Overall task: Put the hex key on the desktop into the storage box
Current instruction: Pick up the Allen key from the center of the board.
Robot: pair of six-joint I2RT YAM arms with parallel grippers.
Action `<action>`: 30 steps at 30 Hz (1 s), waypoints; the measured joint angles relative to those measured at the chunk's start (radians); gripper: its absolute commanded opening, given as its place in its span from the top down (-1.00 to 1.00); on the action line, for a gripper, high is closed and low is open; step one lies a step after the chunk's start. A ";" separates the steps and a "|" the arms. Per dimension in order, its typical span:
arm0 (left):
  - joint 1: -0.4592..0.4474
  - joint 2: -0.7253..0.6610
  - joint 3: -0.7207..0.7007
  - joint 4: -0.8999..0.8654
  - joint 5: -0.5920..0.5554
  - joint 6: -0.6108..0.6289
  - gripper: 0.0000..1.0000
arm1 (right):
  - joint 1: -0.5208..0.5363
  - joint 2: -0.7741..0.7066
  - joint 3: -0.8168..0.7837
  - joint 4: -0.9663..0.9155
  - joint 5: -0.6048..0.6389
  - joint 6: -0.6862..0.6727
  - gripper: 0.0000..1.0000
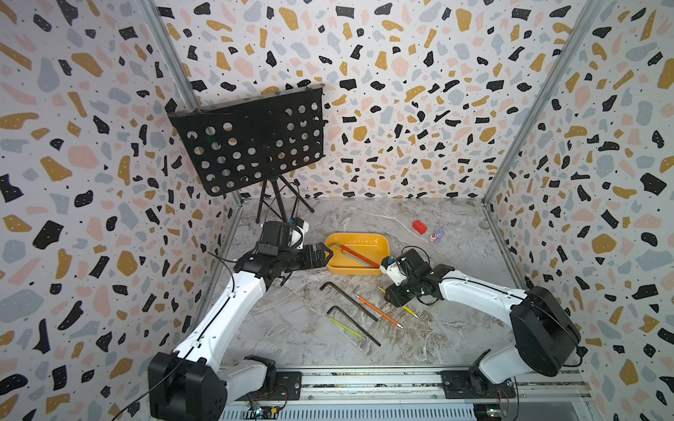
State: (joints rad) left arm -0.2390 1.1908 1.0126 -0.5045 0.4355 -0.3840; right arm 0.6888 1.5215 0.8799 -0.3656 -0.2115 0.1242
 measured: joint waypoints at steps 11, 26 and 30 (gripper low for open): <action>0.000 0.000 0.000 -0.005 0.000 0.001 -1.00 | 0.028 0.051 0.000 0.002 0.062 0.003 0.02; 0.000 0.000 0.000 -0.007 0.000 0.003 -0.99 | 0.030 0.077 0.000 0.018 0.137 0.000 0.03; 0.000 0.000 0.000 -0.008 0.000 0.003 -1.00 | 0.030 0.112 0.000 0.041 0.131 0.004 0.04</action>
State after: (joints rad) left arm -0.2390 1.1908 1.0126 -0.5121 0.4351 -0.3809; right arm 0.7185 1.6333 0.8799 -0.3244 -0.0803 0.1280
